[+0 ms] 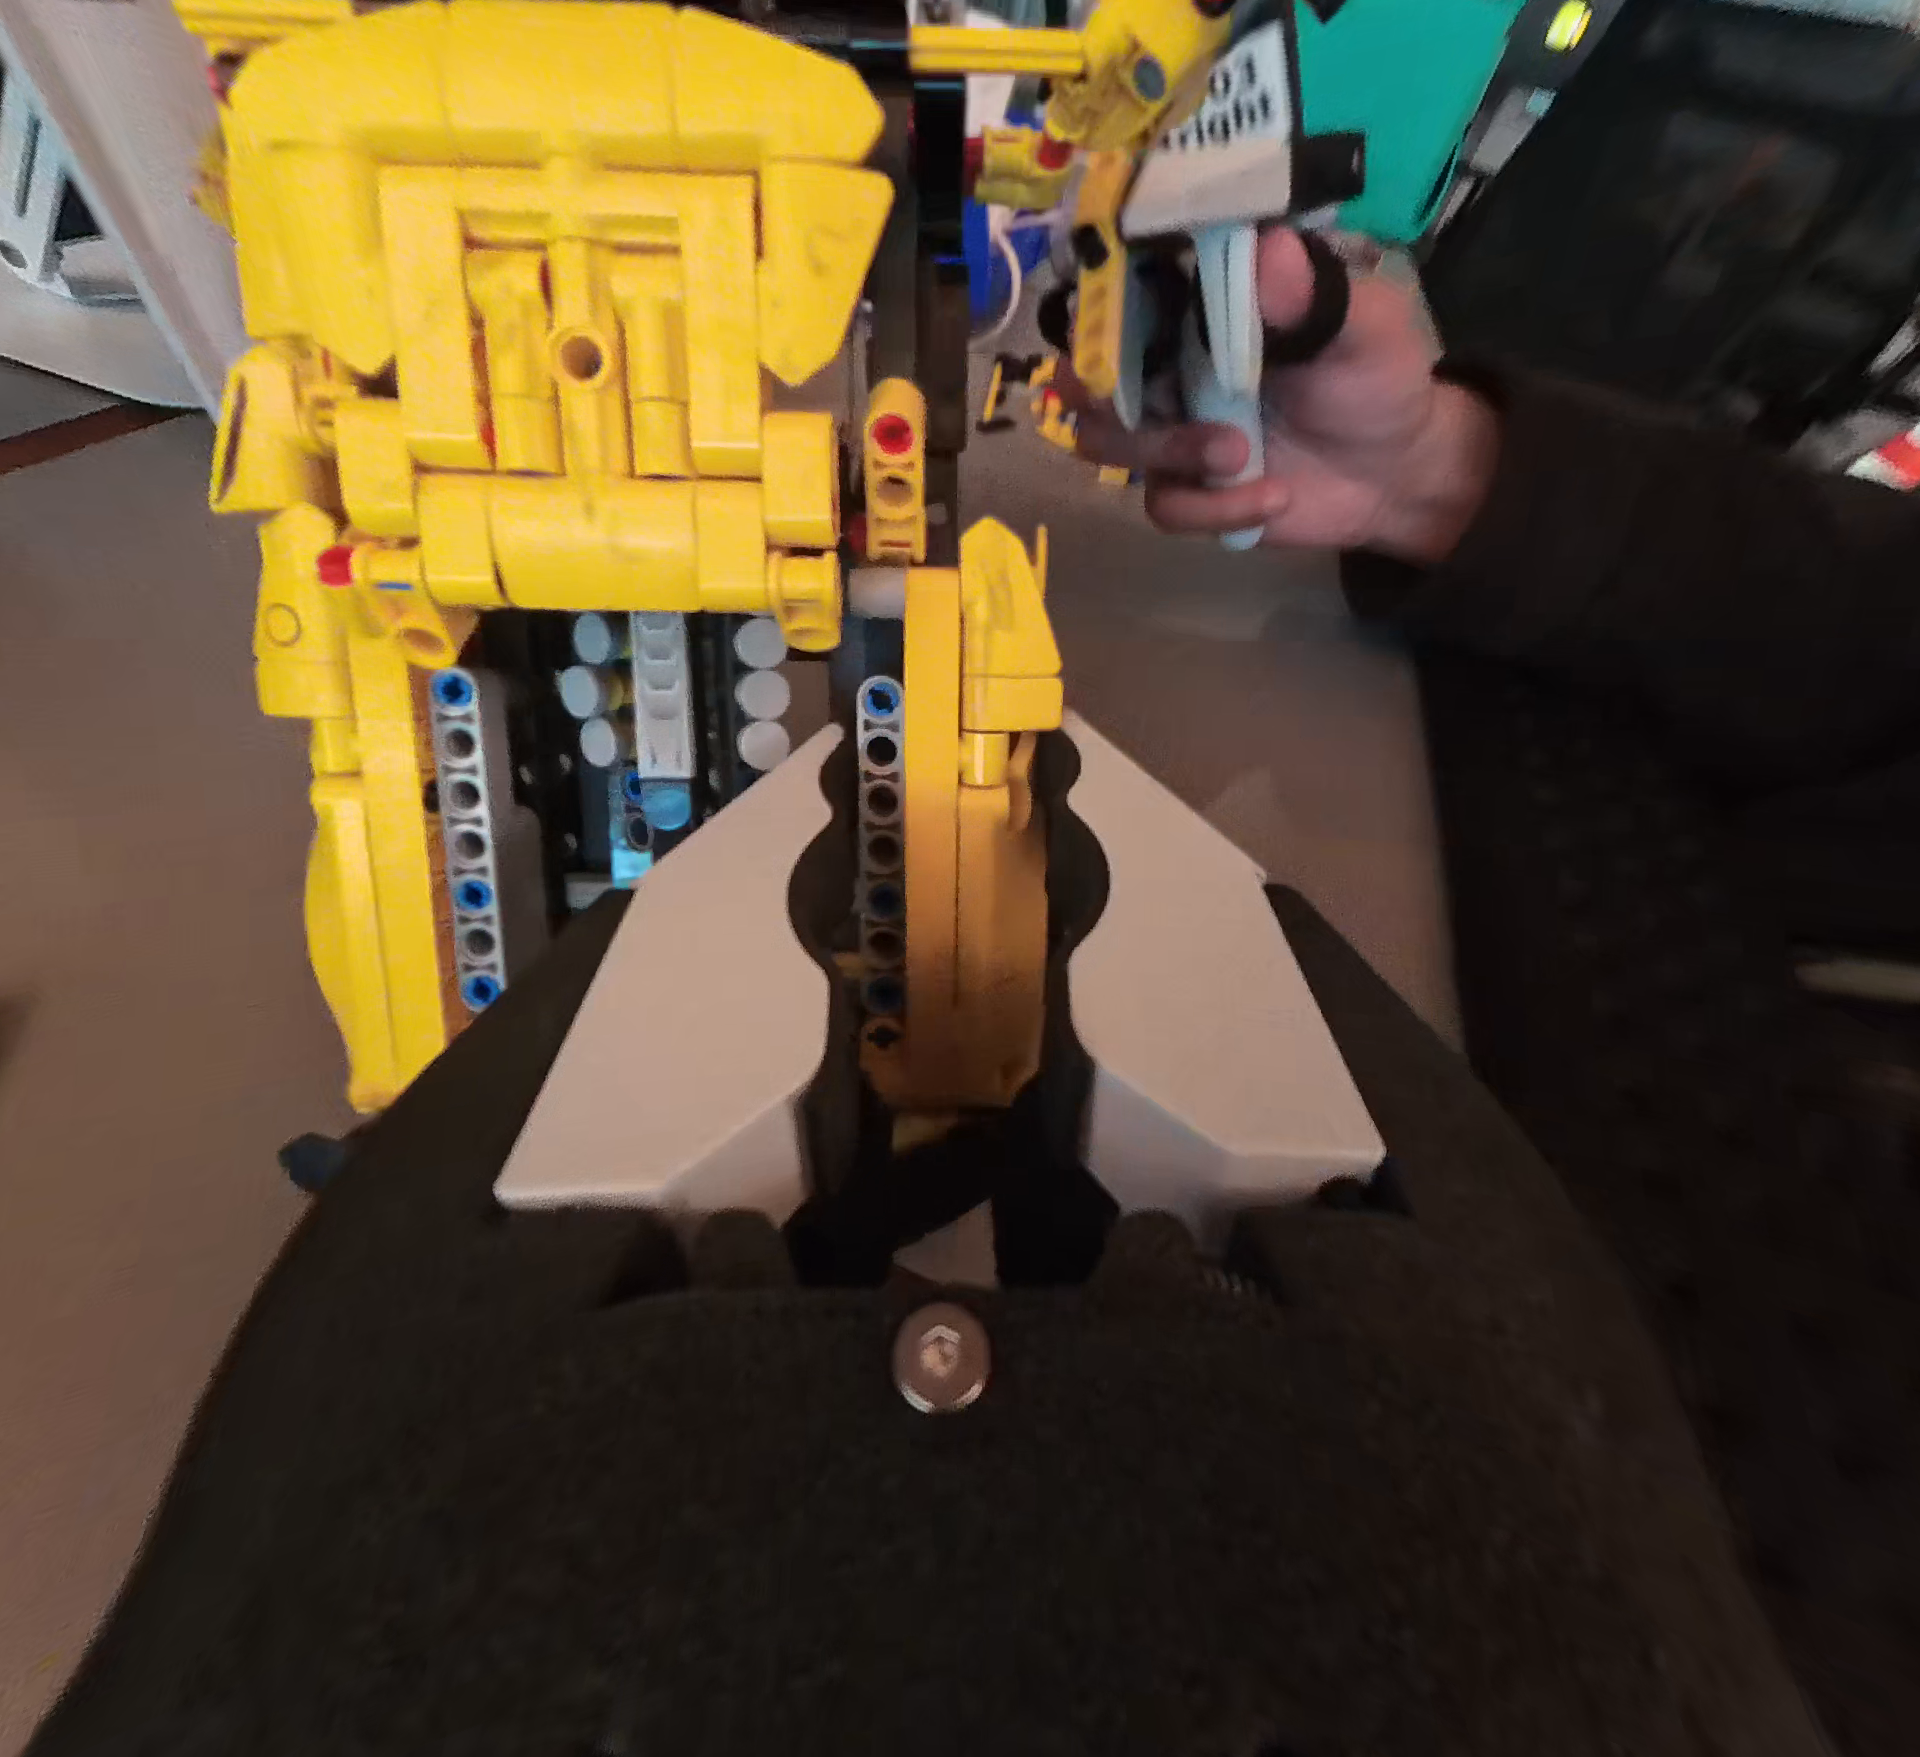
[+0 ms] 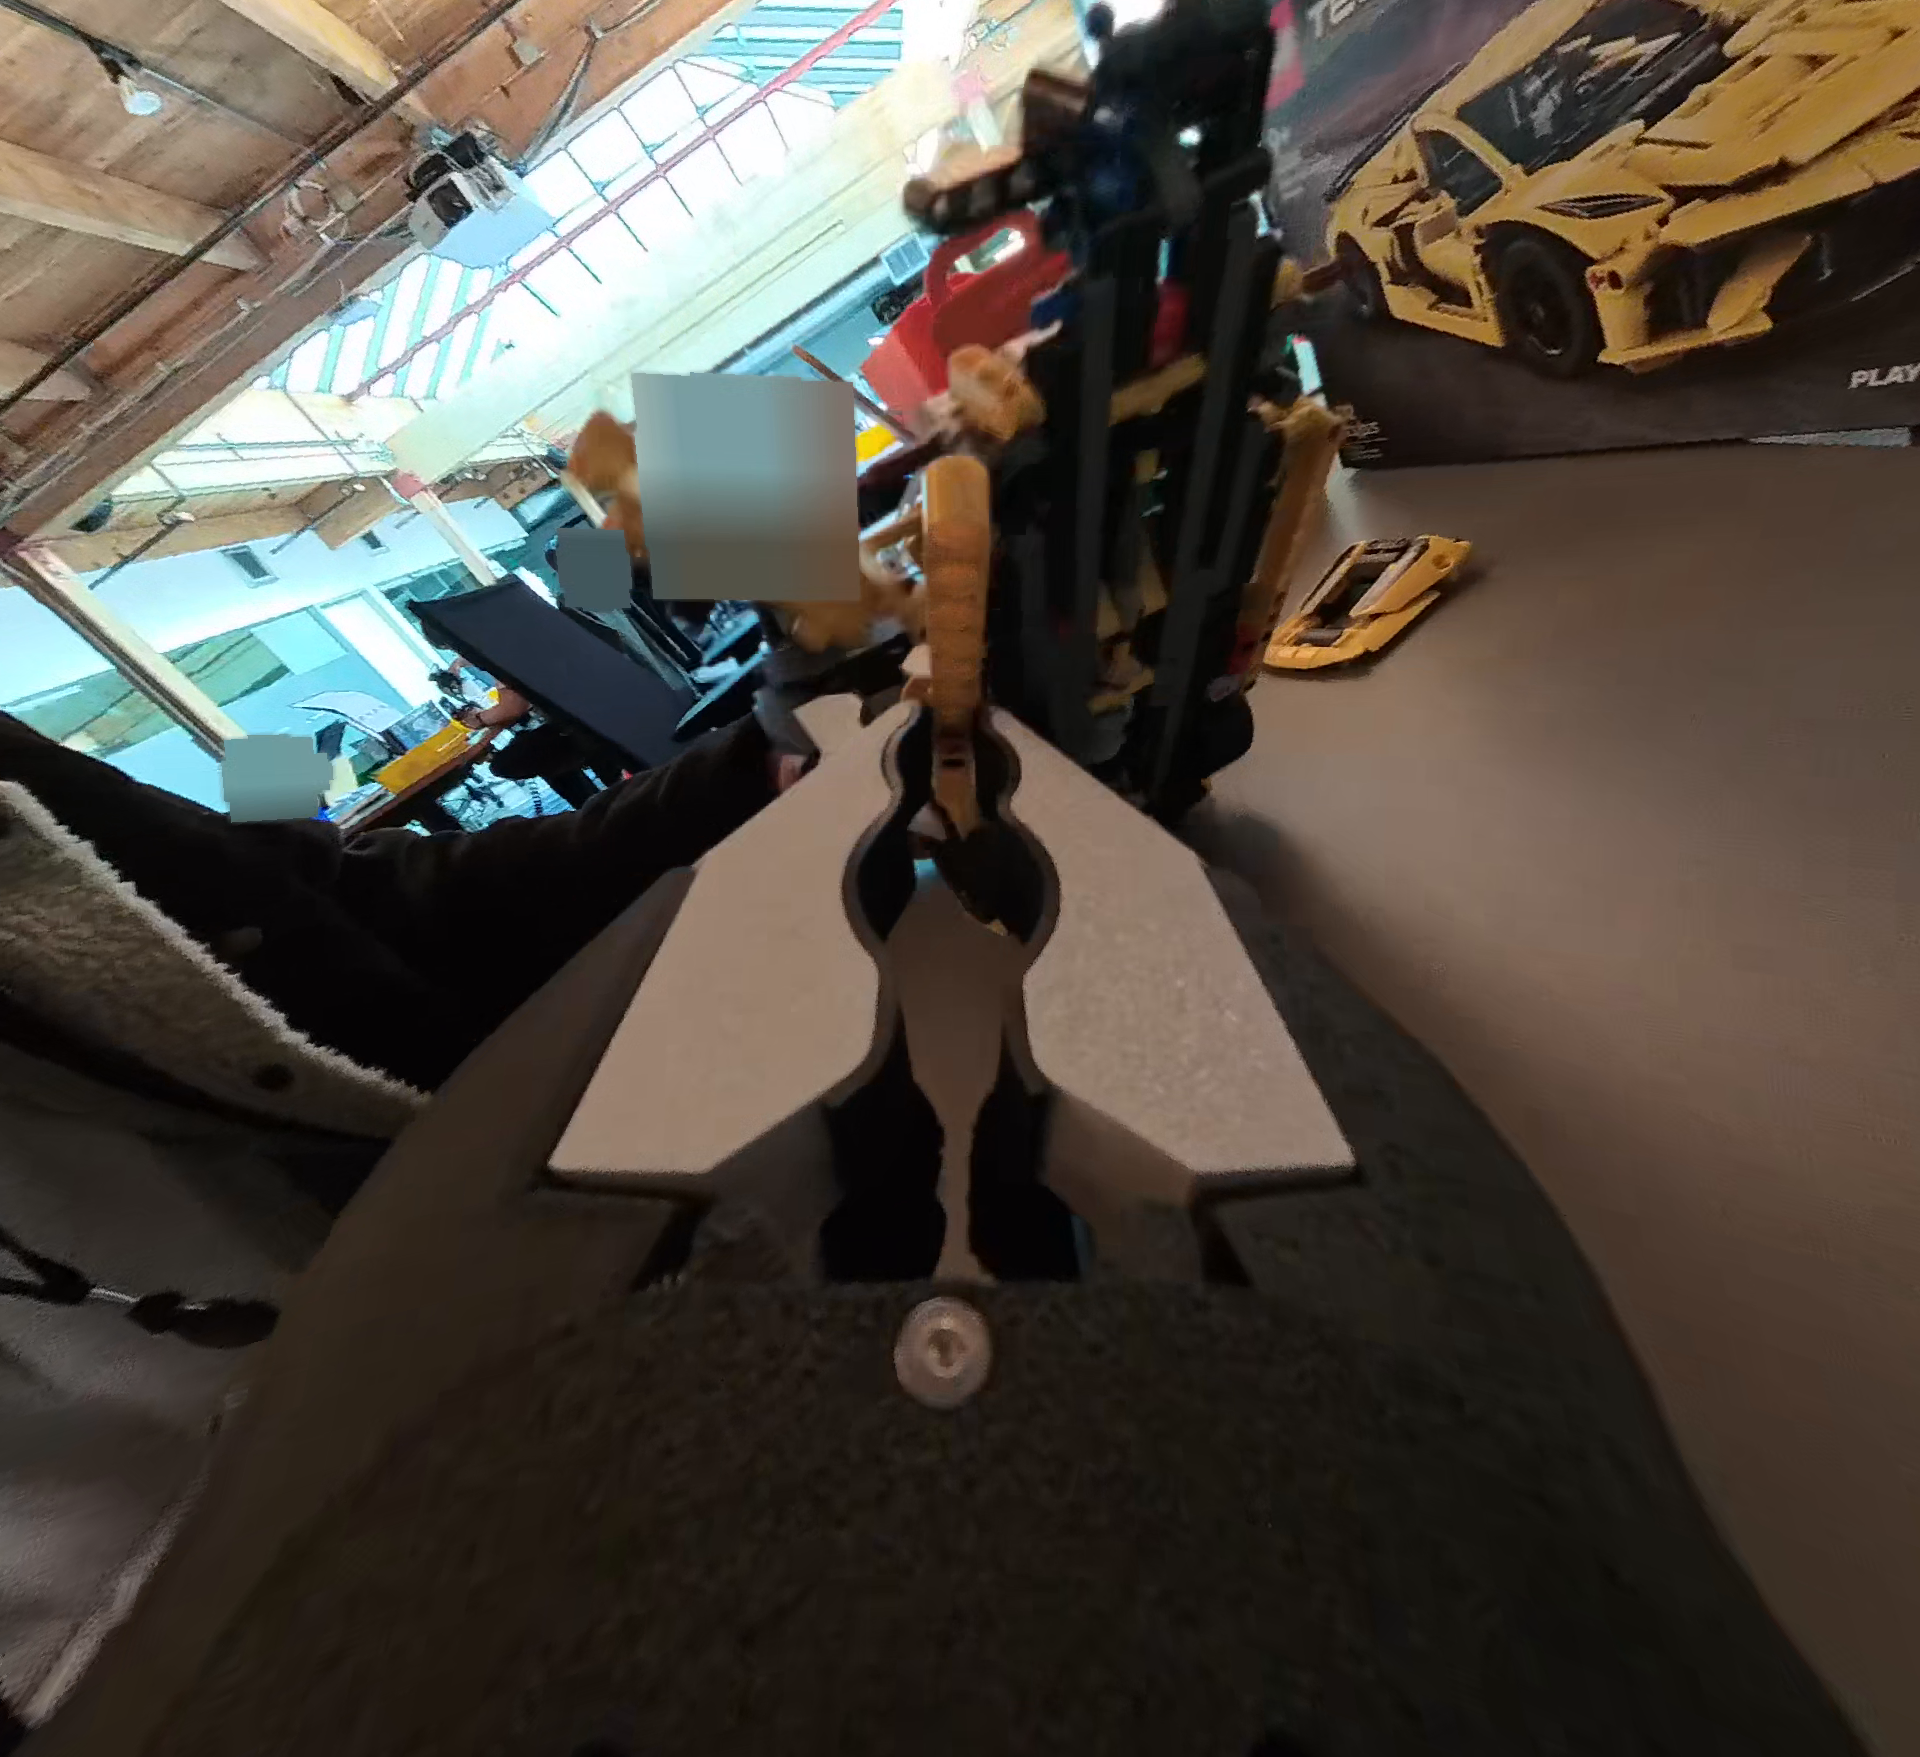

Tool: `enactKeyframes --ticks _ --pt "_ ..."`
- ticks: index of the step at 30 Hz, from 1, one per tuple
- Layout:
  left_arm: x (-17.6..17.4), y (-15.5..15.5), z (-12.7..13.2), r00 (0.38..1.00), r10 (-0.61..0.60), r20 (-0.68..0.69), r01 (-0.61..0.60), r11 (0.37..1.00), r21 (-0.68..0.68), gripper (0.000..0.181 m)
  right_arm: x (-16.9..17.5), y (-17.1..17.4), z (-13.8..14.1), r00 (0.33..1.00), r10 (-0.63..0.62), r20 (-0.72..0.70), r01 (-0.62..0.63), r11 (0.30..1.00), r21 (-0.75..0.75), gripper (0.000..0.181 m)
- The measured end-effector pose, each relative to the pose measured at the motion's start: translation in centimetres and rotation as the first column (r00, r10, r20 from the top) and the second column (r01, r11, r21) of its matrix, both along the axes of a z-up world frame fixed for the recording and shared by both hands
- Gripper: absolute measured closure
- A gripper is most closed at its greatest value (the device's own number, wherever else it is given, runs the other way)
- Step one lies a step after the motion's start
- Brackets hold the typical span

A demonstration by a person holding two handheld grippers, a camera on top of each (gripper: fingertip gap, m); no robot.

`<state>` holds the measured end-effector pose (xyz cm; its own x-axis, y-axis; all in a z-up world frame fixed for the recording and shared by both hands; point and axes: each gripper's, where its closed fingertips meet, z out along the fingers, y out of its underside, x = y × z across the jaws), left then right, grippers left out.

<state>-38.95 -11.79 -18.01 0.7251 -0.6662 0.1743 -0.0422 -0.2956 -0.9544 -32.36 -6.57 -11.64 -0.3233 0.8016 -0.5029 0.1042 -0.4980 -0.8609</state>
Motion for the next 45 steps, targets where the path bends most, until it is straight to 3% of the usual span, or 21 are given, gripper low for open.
enactKeyframes --ticks 3,5,10,14,18,21,24,32,35,37,38,40,42,45 --pt "0.7 0.1 -1.2 0.989 0.013 -0.15 -0.014 1.0 -0.009 0.149 0.4 1.8 -2.3 0.981 -0.109 0.158 0.096 0.991 0.088 0.175" --pt "1.1 0.6 -1.6 0.975 0.023 -0.223 -0.031 0.999 -0.032 0.149 2.2 5.5 -4.4 0.902 -0.32 0.289 0.253 0.936 0.246 0.174" --pt "1.1 2.1 -2.5 0.942 -0.005 -0.336 -0.043 0.99 -0.134 0.15 5.9 10.9 -2.7 0.767 -0.607 0.206 0.539 0.785 0.305 0.175" --pt "0.8 3.5 -4.3 0.859 -0.104 -0.501 -0.046 0.959 -0.278 0.15 7.7 12.3 -0.4 0.72 -0.688 0.091 0.65 0.715 0.259 0.175" --pt "0.8 4.8 -5.4 0.797 -0.175 -0.579 -0.046 0.937 -0.347 0.149 7.2 11.3 0.9 0.802 -0.596 0.027 0.592 0.801 0.09 0.175" --pt "0.8 4.8 -5.8 0.769 -0.23 -0.597 -0.046 0.911 -0.41 0.149 5.8 9.1 1.8 0.906 -0.423 -0.033 0.418 0.903 -0.099 0.175" --pt "0.6 4.5 -6.2 0.717 -0.272 -0.641 -0.066 0.89 -0.451 0.149 5.1 7.5 2.6 0.95 -0.297 -0.099 0.272 0.94 -0.207 0.175" --pt "0.3 4.5 -5.9 0.7 -0.211 -0.682 -0.123 0.905 -0.407 0.146 3.2 3.5 3.4 0.983 -0.123 -0.139 0.1 0.983 -0.156 0.175" --pt "0.1 4.4 -3.2 0.677 -0.088 -0.731 -0.153 0.954 -0.256 0.14 2.6 1.8 3.9 0.982 -0.075 -0.173 0.059 0.994 -0.097 0.175" --pt "1.4 3.8 -0.5 0.749 -0.003 -0.663 -0.12 0.983 -0.14 0.141 2.3 1.1 4.3 0.978 -0.064 -0.198 0.053 0.997 -0.063 0.175" --pt "2.3 3.7 1.2 0.814 0.04 -0.58 -0.099 0.993 -0.071 0.141 2.2 0.8 4.4 0.976 -0.054 -0.21 0.044 0.998 -0.051 0.175" --pt "5.0 3.4 5.8 0.974 0.058 -0.217 -0.043 0.996 0.075 0.143 1.9 0.0 4.7 0.973 -0.025 -0.231 0.014 0.999 -0.05 0.175" --pt "6.2 2.4 9.4 0.991 -0.037 0.13 0.02 0.991 0.131 0.152 1.6 -0.6 4.9 0.97 -0.003 -0.244 -0.008 0.999 -0.045 0.175" --pt "6.4 1.9 10.7 0.974 -0.079 0.211 0.044 0.986 0.163 0.153 1.2 -1.6 5.0 0.968 0.043 -0.247 -0.052 0.998 -0.029 0.175"
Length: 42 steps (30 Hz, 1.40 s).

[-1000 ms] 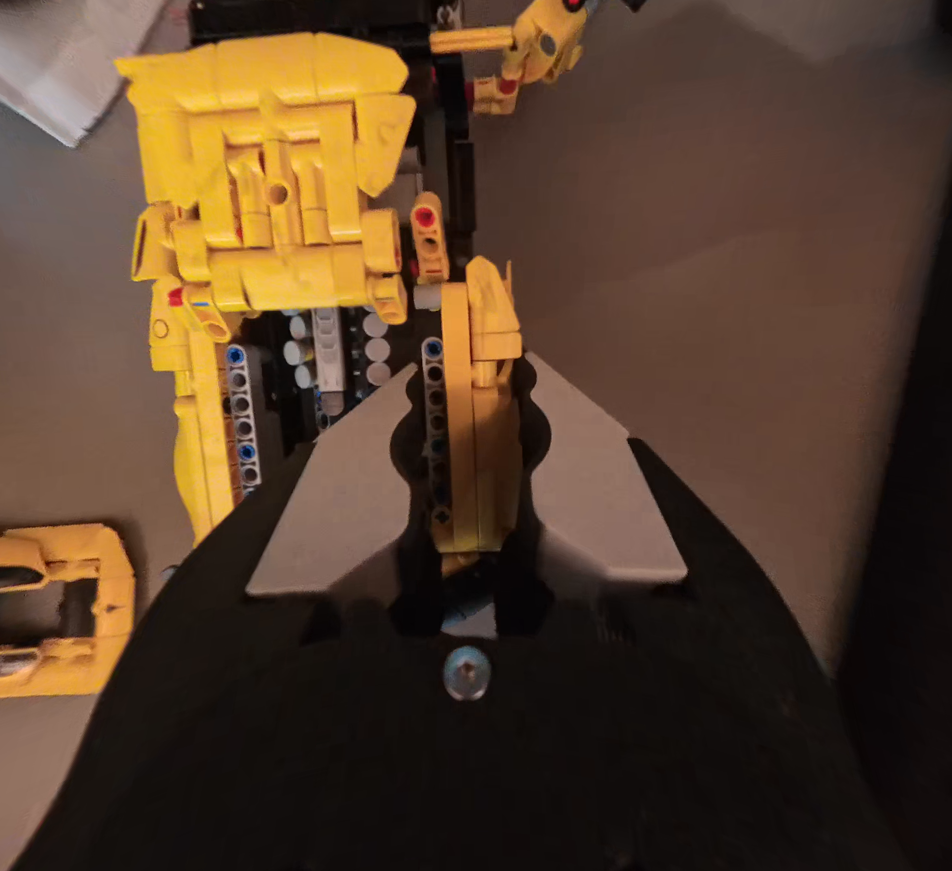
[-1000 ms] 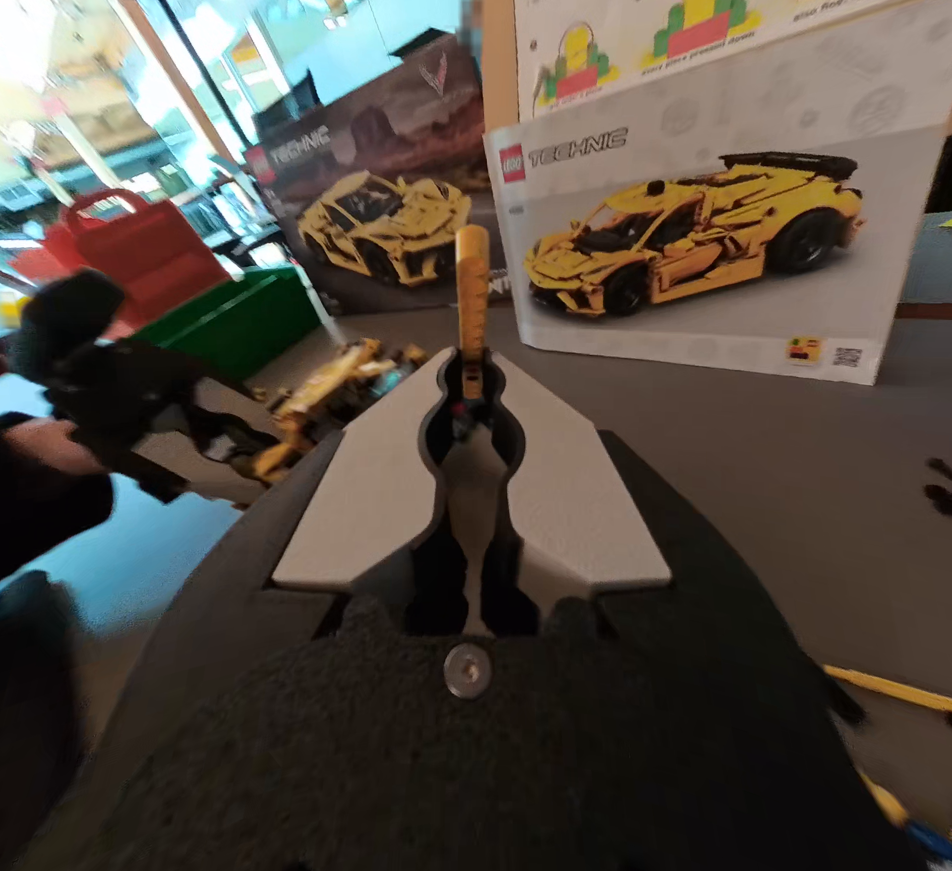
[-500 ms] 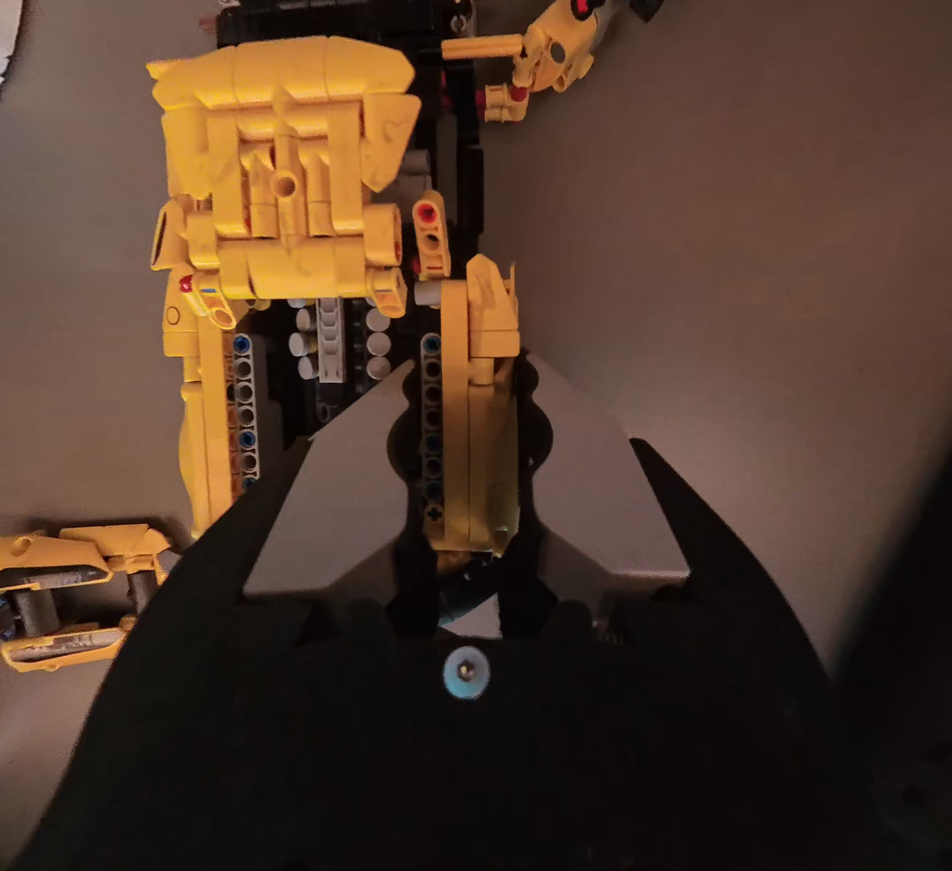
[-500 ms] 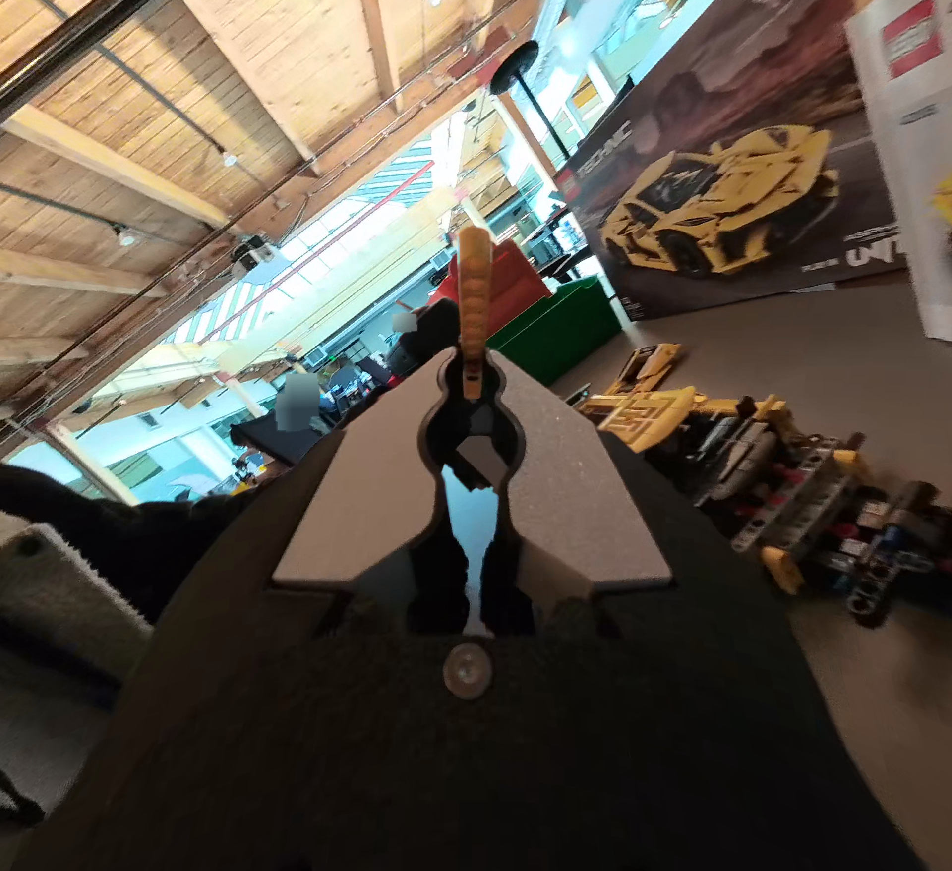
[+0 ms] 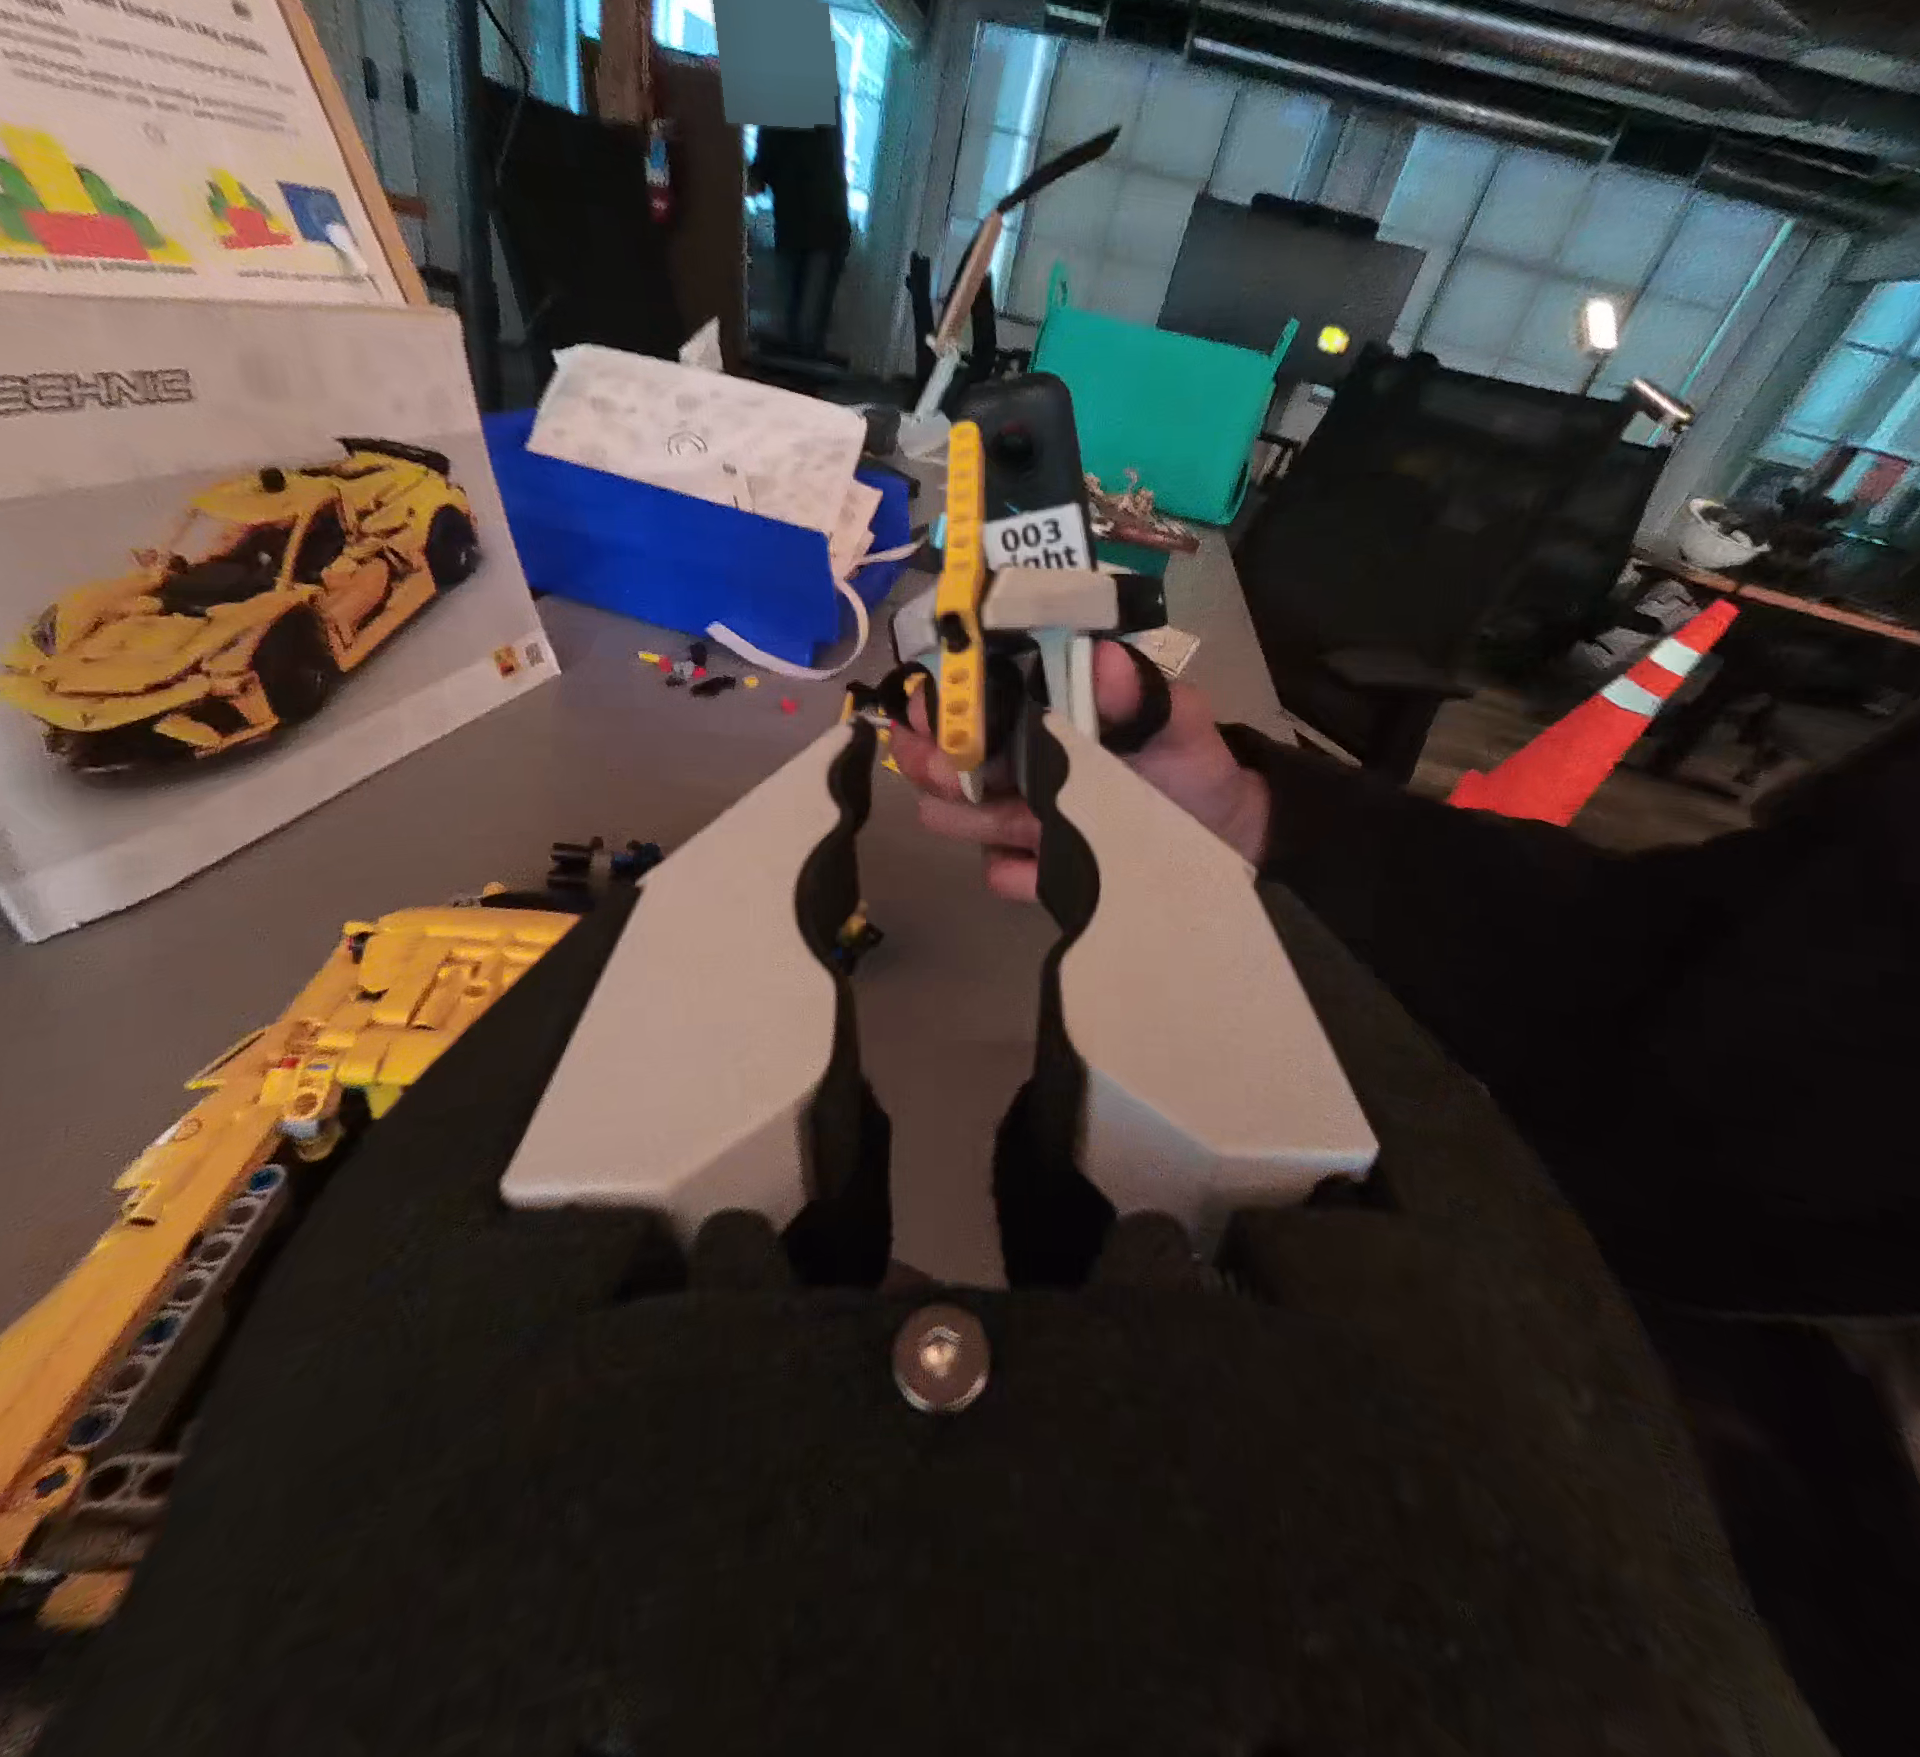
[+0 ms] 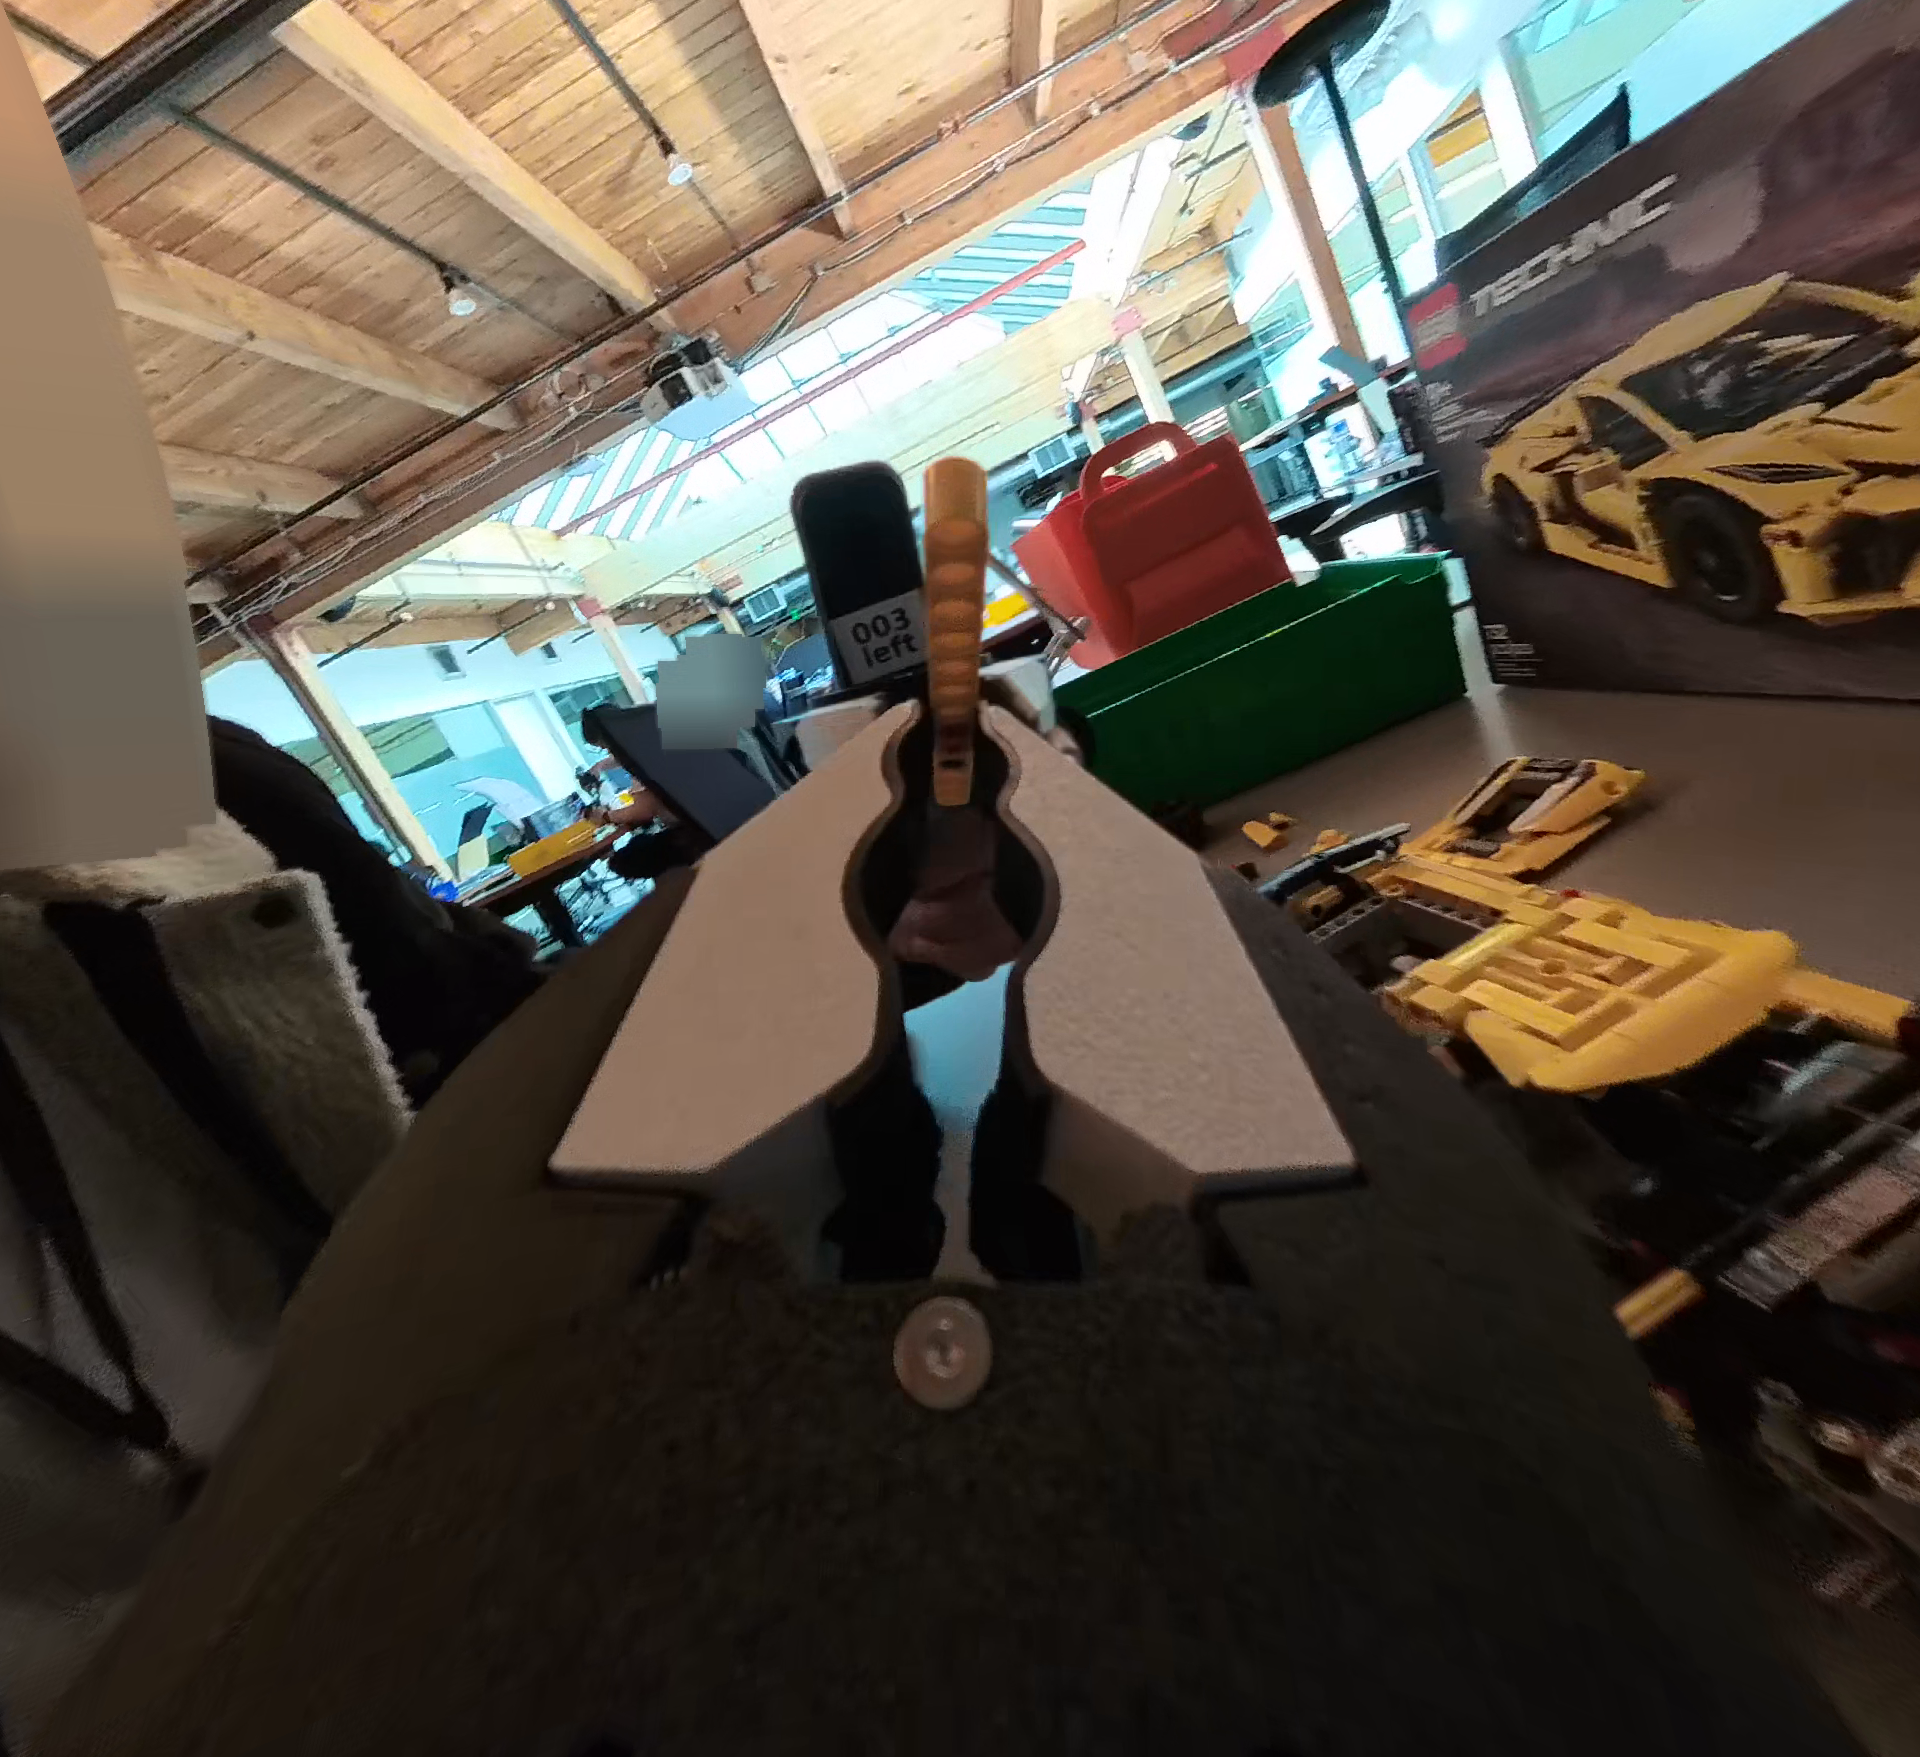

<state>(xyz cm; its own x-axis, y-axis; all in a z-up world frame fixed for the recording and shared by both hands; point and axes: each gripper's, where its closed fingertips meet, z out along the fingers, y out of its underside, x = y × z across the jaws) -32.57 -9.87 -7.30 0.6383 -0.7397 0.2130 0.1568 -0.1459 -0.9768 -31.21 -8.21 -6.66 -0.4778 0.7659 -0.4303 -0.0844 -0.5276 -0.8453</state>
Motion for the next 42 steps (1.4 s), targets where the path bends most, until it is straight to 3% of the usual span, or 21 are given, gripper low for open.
enactKeyframes --ticks 4,8,11,14,16,17,19,20,22,23,26,31,35,38,42 --pt "1.1 -0.6 -0.4 0.999 -0.039 -0.014 0.039 0.999 0.006 0.156 -0.6 -1.4 -0.4 0.999 0.029 0.019 -0.03 0.998 0.057 0.175" --pt "1.8 -0.7 -0.9 0.997 -0.031 -0.07 0.033 0.999 0.037 0.173 -0.6 -2.0 -0.4 0.999 0.052 0.017 -0.053 0.996 0.069 0.175" --pt "1.4 -0.2 -1.2 0.987 0.057 -0.153 -0.041 0.994 0.106 0.174 -0.9 -1.4 -0.9 0.999 0.021 0.041 -0.023 0.998 0.057 0.172" --pt "-0.4 1.3 -1.9 0.895 0.296 -0.333 -0.211 0.94 0.27 0.175 -1.9 0.9 -2.6 0.98 -0.145 0.137 0.13 0.985 0.112 0.157" --pt "-1.9 2.3 -2.7 0.745 0.474 -0.469 -0.297 0.866 0.403 0.174 -2.0 2.6 -3.9 0.936 -0.294 0.193 0.251 0.943 0.219 0.139" --pt "-2.6 2.6 -3.3 0.627 0.552 -0.55 -0.295 0.822 0.488 0.174 -1.8 3.5 -3.9 0.902 -0.392 0.181 0.325 0.892 0.314 0.133" --pt "-3.0 3.1 -5.0 0.379 0.629 -0.678 -0.184 0.77 0.611 0.174 -0.7 4.6 -3.3 0.824 -0.563 0.058 0.434 0.694 0.574 0.124" --pt "-2.8 3.2 -6.2 0.3 0.626 -0.72 -0.118 0.773 0.623 0.174 0.0 4.4 -3.3 0.797 -0.604 0.011 0.425 0.575 0.699 0.131" --pt "-2.4 3.3 -8.2 0.213 0.597 -0.773 -0.039 0.796 0.604 0.175 1.1 4.1 -3.4 0.741 -0.666 -0.082 0.407 0.349 0.844 0.151" --pt "-2.2 3.3 -8.6 0.193 0.593 -0.782 -0.012 0.798 0.602 0.175 1.2 3.2 -3.9 0.758 -0.644 -0.105 0.357 0.275 0.893 0.158" --pt "-1.9 3.3 -9.1 0.165 0.589 -0.791 0.025 0.8 0.6 0.175 0.2 1.9 -7.4 0.791 -0.611 0.023 0.152 0.233 0.96 0.144" --pt "-1.5 3.2 -9.9 0.141 0.568 -0.811 0.058 0.813 0.579 0.175 -1.0 1.8 -10.0 0.766 -0.642 -0.04 0.035 -0.021 0.999 0.158" --pt "-1.2 3.1 -10.4 0.123 0.552 -0.825 0.081 0.822 0.563 0.175 -1.7 1.7 -10.8 0.754 -0.651 -0.086 -0.003 -0.134 0.991 0.161" --pt "-1.0 3.0 -10.6 0.124 0.545 -0.829 0.087 0.827 0.556 0.175 -1.9 1.6 -10.4 0.75 -0.647 -0.138 0.01 -0.198 0.98 0.173" --pt "-1.1 3.1 -10.8 0.126 0.534 -0.836 0.079 0.835 0.545 0.175 -1.9 1.7 -10.7 0.745 -0.658 -0.112 -0.029 -0.199 0.98 0.174"
